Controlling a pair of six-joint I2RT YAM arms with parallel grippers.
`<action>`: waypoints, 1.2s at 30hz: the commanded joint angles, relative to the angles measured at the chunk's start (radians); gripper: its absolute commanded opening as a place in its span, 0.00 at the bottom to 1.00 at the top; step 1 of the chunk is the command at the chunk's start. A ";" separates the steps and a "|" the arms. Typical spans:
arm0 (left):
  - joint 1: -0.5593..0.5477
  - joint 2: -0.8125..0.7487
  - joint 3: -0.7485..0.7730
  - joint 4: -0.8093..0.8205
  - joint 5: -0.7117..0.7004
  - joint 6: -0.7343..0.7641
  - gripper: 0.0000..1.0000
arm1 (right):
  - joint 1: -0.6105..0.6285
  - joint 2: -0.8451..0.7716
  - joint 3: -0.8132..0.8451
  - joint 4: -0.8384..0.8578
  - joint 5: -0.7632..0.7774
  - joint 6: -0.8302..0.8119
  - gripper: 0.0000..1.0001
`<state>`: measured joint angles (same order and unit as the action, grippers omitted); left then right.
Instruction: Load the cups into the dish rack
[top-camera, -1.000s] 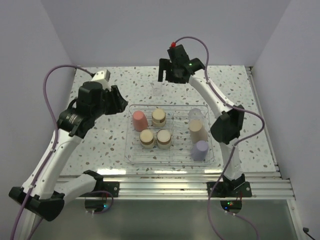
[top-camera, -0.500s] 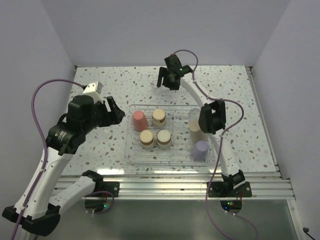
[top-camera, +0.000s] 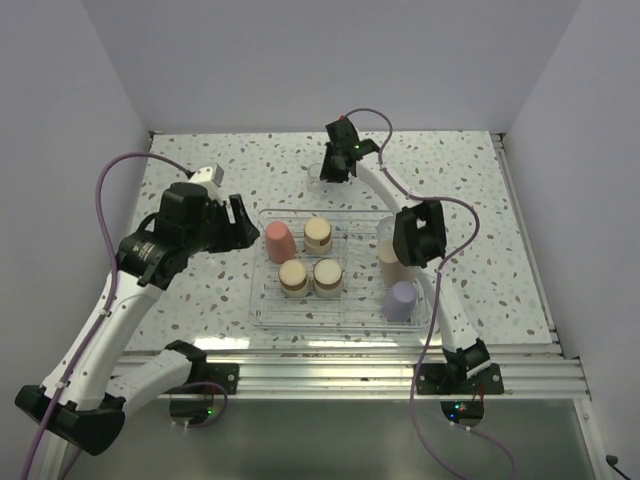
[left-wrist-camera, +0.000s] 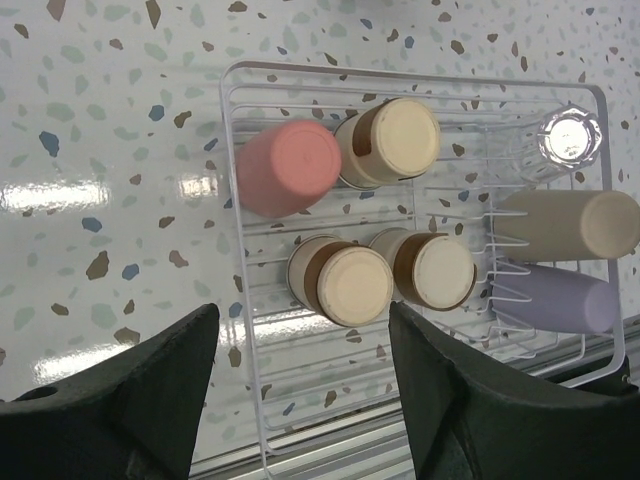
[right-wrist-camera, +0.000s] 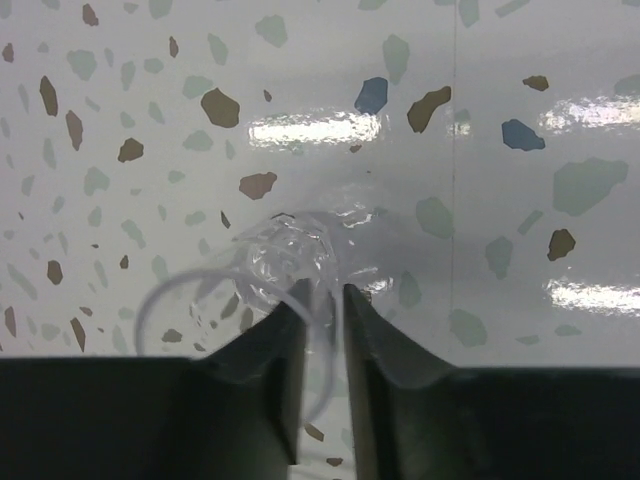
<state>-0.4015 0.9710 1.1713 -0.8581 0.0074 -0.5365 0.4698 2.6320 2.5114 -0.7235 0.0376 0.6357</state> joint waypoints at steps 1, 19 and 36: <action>0.003 0.014 -0.007 0.040 0.029 0.015 0.72 | -0.005 -0.003 0.003 0.030 0.027 0.012 0.17; 0.009 0.254 0.321 0.194 0.020 0.164 1.00 | -0.115 -0.650 -0.344 0.213 -0.120 0.134 0.00; 0.099 0.382 0.207 0.965 0.715 -0.215 0.98 | -0.123 -1.287 -1.330 1.049 -0.610 0.757 0.00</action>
<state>-0.3187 1.3647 1.4322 -0.2344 0.4828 -0.5827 0.3466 1.3937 1.1839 0.0769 -0.4698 1.2293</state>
